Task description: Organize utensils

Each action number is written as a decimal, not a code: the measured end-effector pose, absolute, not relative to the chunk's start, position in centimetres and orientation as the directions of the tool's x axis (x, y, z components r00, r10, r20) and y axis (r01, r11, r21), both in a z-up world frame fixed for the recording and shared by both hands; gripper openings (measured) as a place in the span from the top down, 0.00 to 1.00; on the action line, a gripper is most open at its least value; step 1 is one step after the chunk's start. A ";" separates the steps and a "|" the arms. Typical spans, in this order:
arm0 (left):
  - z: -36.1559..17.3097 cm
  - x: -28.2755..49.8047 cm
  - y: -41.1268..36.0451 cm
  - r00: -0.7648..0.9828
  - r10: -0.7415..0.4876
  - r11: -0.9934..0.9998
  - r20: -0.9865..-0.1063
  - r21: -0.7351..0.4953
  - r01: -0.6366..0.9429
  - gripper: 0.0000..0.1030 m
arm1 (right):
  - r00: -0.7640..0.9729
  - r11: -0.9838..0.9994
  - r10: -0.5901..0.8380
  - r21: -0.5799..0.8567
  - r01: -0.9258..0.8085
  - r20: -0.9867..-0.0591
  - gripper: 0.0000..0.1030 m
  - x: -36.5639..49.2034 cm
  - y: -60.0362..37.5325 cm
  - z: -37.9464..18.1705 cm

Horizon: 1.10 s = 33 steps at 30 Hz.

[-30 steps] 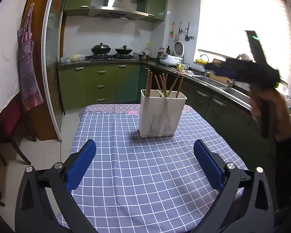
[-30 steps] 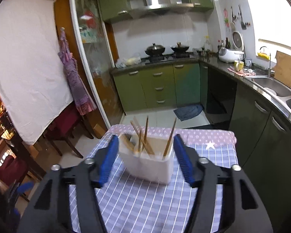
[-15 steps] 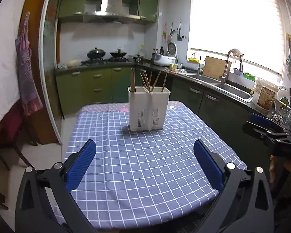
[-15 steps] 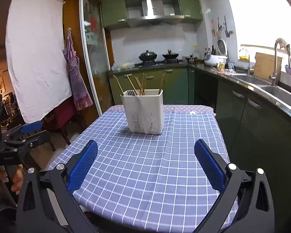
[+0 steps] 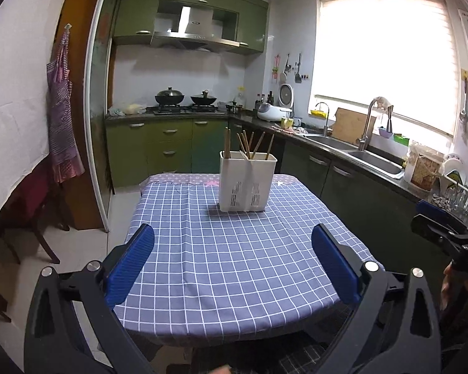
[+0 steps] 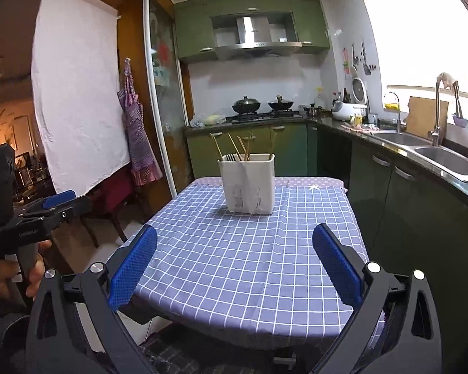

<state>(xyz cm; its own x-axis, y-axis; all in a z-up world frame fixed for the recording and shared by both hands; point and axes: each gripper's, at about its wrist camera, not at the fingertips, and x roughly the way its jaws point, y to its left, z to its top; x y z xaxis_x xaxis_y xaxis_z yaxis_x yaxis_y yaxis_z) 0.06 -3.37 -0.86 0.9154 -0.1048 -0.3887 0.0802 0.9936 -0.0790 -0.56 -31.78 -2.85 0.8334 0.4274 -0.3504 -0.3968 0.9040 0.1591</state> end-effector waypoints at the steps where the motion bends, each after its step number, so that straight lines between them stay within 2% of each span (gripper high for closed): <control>1: -0.8 -0.1 -3.2 0.918 -0.099 0.994 -0.385 -0.078 0.074 0.07 | 0.834 0.904 0.428 0.156 -0.398 -0.349 0.05 -0.8 -31.7 -2.7; 6: -0.5 -0.6 -2.5 0.924 -0.064 0.997 -0.376 -0.063 0.044 0.07 | 0.841 0.907 0.420 0.153 -0.392 -0.341 0.05 -1.5 -31.7 -2.5; 15: -0.7 0.1 -2.4 0.912 -0.068 0.997 -0.405 -0.068 0.044 0.07 | 0.850 0.919 0.395 0.132 -0.372 -0.348 0.05 -0.9 -31.4 -2.3; 33: -0.6 0.0 -2.6 0.909 -0.077 0.996 -0.409 -0.069 0.053 0.07 | 0.841 0.913 0.406 0.134 -0.384 -0.358 0.05 -0.1 -31.2 -2.4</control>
<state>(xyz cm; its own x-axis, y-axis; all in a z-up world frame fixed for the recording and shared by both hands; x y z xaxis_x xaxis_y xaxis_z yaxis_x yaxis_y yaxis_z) -0.02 -2.59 -0.63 0.9093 -0.0766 -0.4090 0.0526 0.9962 -0.0694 -0.12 -31.23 -2.40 0.8408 0.4064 -0.3577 -0.3844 0.9134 0.1342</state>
